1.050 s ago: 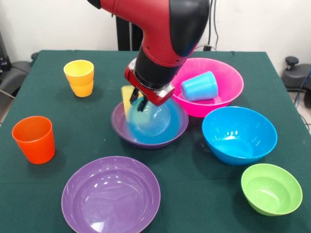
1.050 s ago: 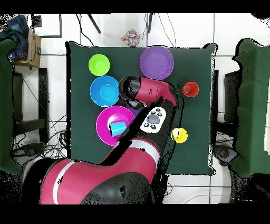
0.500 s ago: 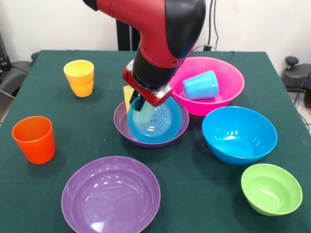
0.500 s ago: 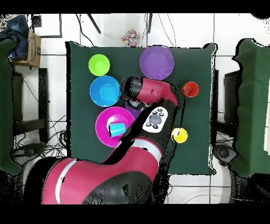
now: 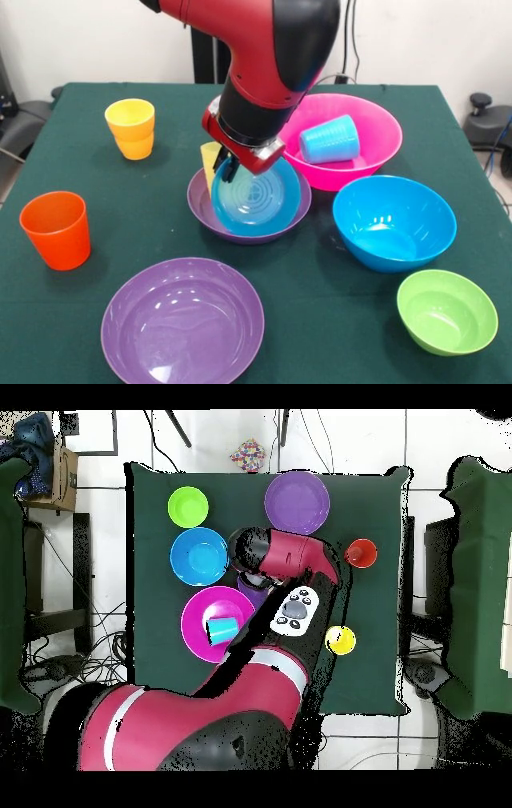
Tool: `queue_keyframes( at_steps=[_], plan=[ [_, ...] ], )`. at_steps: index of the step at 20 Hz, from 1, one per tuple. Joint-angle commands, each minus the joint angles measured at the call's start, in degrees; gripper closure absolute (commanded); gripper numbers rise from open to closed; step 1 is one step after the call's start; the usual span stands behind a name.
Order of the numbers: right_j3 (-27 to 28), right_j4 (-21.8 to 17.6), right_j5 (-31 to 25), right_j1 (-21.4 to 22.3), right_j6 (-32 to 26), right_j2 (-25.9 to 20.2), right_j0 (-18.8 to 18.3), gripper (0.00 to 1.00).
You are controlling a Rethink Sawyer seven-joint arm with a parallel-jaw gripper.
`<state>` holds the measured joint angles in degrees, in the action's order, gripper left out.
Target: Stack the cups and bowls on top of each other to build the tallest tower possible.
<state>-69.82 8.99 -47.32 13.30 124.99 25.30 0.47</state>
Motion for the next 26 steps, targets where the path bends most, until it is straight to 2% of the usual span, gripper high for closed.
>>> queue_keyframes(
  at_steps=[1,11,17,22,26],
  plan=[
    [5.2,0.7,-4.1,4.3,4.4,-5.1,1.3,1.0],
    [6.1,1.0,-9.0,6.4,4.3,-5.4,0.2,1.0],
    [4.0,1.7,-7.7,8.0,5.0,-6.4,-0.1,1.0],
    [0.0,3.4,-2.0,9.8,5.7,-8.0,-0.4,1.0],
    [-3.5,2.9,-0.6,12.1,5.2,-7.0,0.5,1.0]
  ],
)
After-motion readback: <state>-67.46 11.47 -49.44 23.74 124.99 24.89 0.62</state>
